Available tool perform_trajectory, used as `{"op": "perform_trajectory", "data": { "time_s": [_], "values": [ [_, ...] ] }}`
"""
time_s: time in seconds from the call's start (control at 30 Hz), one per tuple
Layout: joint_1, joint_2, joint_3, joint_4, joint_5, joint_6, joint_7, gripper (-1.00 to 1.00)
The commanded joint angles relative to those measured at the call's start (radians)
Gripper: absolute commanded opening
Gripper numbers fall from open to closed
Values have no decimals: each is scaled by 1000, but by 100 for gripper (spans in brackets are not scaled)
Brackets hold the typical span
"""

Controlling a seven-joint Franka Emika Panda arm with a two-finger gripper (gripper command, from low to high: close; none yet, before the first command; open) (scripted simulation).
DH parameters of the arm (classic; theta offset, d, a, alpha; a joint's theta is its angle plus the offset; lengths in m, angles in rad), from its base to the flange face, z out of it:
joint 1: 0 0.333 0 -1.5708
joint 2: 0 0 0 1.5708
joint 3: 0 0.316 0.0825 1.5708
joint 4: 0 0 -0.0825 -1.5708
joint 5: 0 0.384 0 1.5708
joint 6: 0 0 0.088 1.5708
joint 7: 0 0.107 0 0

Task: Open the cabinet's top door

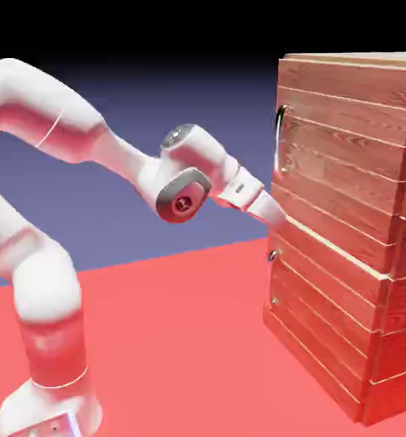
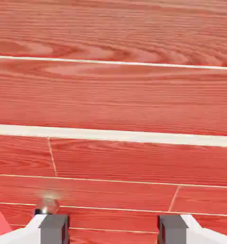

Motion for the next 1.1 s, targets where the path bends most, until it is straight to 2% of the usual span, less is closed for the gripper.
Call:
{"op": "perform_trajectory", "data": {
  "time_s": [0.0, 1.07],
  "values": [
    [-11, -5, 13, 6, 44, -1, -33, 0],
    [-363, -173, 420, 187, 1435, -46, -1099, 0]
  ]
}}
